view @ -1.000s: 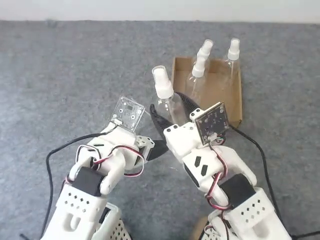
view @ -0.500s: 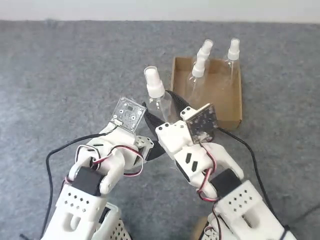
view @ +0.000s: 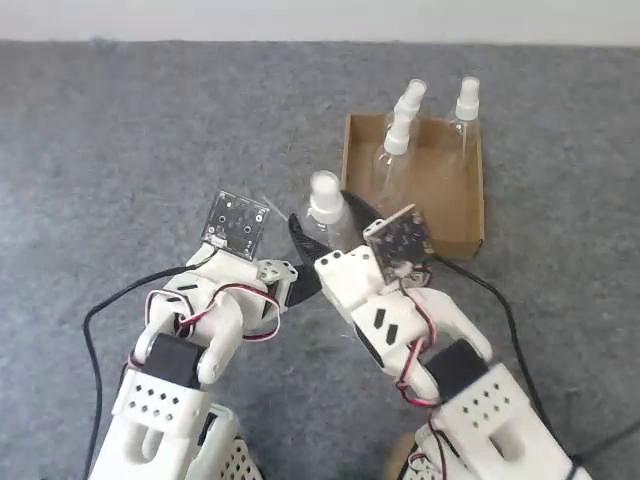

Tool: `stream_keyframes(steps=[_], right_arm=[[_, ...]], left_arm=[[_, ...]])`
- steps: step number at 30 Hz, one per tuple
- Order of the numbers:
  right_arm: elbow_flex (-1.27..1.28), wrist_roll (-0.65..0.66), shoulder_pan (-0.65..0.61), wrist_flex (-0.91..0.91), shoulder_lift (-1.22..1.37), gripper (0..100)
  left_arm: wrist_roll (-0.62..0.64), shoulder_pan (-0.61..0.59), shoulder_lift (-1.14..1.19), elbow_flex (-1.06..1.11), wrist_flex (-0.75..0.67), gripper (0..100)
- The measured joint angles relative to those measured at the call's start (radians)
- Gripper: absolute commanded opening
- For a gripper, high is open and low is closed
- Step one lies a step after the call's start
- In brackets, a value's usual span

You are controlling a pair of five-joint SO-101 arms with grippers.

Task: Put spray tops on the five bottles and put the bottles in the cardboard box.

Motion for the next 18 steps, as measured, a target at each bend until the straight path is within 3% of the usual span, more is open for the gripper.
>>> stream_keyframes(steps=[7,13,18], right_arm=[[-0.057,0.015,0.043,0.115,-0.063,0.6],[-0.276,0.048,0.336,0.259,0.021,0.6],[-0.327,0.048,0.528,0.233,0.219,0.6]], left_arm=[[0.0,-0.011,0.002,0.003,-0.002,39],[0.0,-0.029,0.002,0.018,-0.021,39],[0.003,-0.034,0.002,0.018,-0.021,39]])
